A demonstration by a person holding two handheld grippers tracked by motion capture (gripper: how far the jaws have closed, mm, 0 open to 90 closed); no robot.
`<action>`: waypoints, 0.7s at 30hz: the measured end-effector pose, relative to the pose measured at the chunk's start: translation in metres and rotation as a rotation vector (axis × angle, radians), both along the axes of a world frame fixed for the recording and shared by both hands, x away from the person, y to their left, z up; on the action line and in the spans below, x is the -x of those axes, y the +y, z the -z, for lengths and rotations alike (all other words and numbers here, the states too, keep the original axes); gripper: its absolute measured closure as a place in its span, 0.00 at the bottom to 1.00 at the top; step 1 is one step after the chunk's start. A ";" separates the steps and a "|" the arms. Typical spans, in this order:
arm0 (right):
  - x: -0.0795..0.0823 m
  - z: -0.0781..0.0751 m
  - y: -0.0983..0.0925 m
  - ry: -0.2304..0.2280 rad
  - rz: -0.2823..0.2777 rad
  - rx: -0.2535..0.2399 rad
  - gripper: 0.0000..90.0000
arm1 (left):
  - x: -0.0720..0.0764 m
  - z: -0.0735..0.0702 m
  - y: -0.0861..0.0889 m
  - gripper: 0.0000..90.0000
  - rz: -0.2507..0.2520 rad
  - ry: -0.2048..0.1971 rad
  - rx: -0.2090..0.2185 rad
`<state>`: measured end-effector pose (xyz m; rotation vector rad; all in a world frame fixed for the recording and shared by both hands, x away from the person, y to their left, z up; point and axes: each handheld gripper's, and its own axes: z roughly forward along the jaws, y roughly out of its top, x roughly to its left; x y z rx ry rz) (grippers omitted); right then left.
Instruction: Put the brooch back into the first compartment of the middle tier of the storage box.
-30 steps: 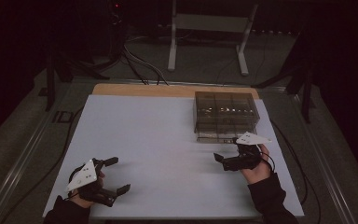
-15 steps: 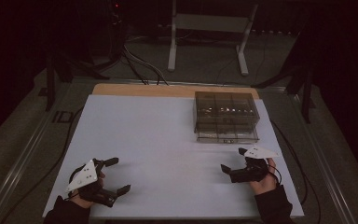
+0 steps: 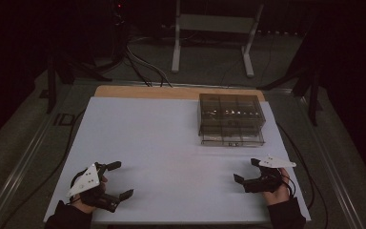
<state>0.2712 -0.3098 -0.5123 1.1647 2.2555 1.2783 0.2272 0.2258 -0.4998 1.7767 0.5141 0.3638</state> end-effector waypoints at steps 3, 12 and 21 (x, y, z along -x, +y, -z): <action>-0.002 0.000 0.001 -0.011 0.001 0.004 0.00 | 0.000 0.000 0.000 0.00 0.001 0.000 -0.003; -0.004 0.001 0.009 -0.027 -0.005 0.047 0.00 | 0.001 0.000 0.000 0.00 -0.001 0.003 0.000; -0.003 0.000 0.009 -0.031 0.001 0.045 0.00 | 0.001 0.001 -0.001 0.00 0.000 0.001 -0.004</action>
